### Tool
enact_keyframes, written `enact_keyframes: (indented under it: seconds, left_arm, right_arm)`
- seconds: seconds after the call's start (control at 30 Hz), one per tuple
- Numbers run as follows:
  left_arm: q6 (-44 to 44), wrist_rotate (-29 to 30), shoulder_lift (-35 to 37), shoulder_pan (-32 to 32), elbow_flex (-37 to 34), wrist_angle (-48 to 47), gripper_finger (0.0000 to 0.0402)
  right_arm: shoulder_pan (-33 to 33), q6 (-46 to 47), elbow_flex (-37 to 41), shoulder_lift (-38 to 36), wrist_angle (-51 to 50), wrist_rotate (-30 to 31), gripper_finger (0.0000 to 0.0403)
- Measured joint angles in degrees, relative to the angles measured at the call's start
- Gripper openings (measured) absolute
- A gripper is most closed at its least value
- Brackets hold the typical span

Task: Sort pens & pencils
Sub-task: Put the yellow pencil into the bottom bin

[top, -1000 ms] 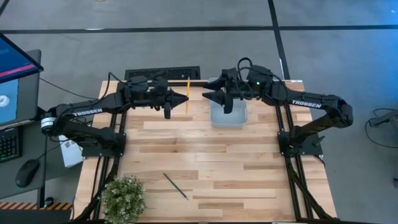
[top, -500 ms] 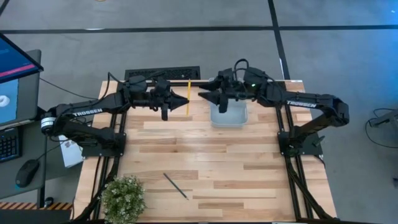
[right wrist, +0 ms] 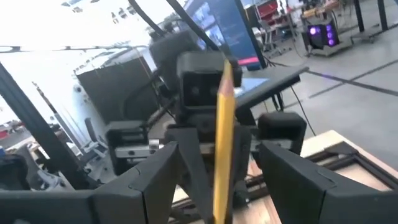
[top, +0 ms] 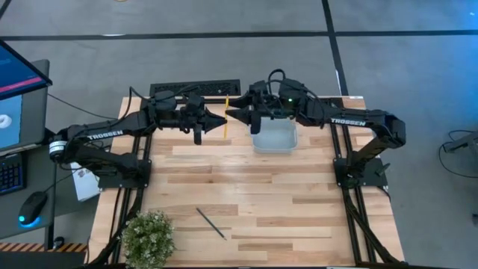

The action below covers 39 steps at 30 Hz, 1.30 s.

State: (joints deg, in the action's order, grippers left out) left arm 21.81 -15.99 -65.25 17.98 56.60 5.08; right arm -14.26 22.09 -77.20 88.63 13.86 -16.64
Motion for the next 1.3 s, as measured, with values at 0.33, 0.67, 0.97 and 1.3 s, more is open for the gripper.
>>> enact_keyframes:
  seconds: [0.33,0.67,0.97,1.3]
  left_arm:
    - [-0.60,0.00,0.00,0.00,0.00,-0.01,0.0012]
    - [-1.25,0.00,0.00,0.00,0.00,-0.02,0.0012]
    - [-1.23,0.00,0.00,0.00,0.00,-0.07,0.0012]
    - [-1.21,0.63,-0.02,0.00,0.02,-0.17,0.0018]
  right_arm:
    - [0.00,0.00,-2.22,1.08,-0.13,-0.11,0.0219]
    - [0.00,-0.02,-2.19,1.08,-0.10,-0.18,0.0119]
    - [-0.02,-1.32,-2.17,1.08,-0.15,-0.07,0.0047]
    - [-0.02,-2.19,-2.17,1.08,-0.46,-0.01,0.0048]
